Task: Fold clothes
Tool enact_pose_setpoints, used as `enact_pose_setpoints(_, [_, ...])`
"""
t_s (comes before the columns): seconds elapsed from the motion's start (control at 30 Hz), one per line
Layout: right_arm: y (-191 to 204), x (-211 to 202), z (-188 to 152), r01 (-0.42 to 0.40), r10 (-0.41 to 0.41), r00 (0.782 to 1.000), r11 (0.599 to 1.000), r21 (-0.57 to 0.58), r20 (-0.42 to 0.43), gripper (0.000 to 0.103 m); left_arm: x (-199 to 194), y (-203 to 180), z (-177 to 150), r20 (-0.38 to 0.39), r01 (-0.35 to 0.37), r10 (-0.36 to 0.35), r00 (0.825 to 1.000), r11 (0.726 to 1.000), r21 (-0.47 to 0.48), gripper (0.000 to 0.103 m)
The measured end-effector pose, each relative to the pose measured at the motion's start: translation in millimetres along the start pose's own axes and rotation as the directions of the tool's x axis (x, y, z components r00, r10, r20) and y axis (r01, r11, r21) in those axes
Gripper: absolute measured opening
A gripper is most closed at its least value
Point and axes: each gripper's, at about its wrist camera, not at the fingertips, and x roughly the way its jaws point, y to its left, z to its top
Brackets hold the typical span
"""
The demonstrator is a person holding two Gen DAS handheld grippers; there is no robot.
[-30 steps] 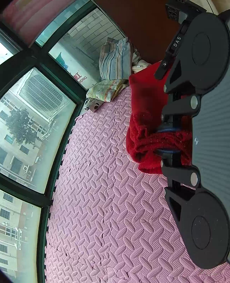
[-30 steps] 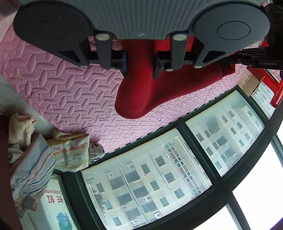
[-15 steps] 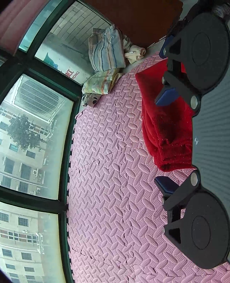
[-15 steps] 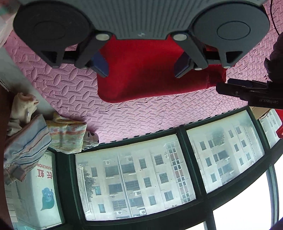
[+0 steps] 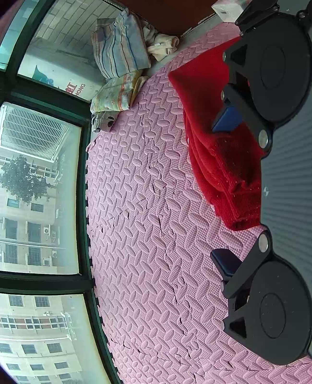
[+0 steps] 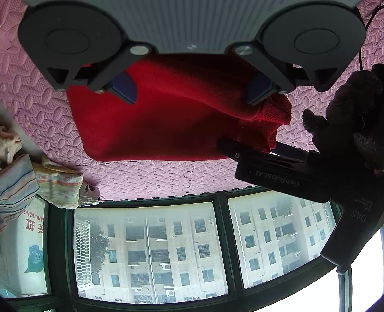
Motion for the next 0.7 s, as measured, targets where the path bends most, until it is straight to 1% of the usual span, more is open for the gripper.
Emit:
enact_pose_setpoints(0.07, [6.5,1.2,-2.5,-0.004,0.004,1.0,1.0,-0.022,-0.002,0.099,4.4,3.9,0.9,-0.009,0.001,-0.001,1.0,1.0,-0.02,0.103])
enact_pose_setpoints(0.13, [10.7,-2.9,-1.7,0.009,-0.008,1.0,0.999,-0.03,0.03,0.099,6.9,6.9,1.6,-0.016,0.007,-0.008,1.0,0.999,-0.034,0.103])
enact_pose_setpoints(0.2, [9.1,-6.4,3.6,0.006,-0.005,0.998,1.0,-0.011,0.061,0.099,8.6,7.8,1.6,-0.015,0.008,-0.008,1.0,1.0,-0.03,0.103])
enact_pose_setpoints(0.27, [5.9,-6.5,8.6,0.027,-0.028,0.997,0.999,0.017,0.078,0.1,10.8,9.6,1.9,-0.021,0.011,-0.011,1.0,0.999,-0.039,0.103])
enact_pose_setpoints(0.4, [-0.6,0.3,11.7,0.067,-0.072,0.995,0.996,0.062,0.076,0.1,13.5,11.1,2.4,-0.025,0.015,-0.016,1.0,0.999,-0.048,0.103])
enact_pose_setpoints(0.7, [23.0,11.0,-6.7,0.127,-0.126,0.991,0.991,-0.038,0.046,0.1,24.4,15.4,3.8,-0.046,0.01,-0.013,0.999,0.998,-0.069,0.103])
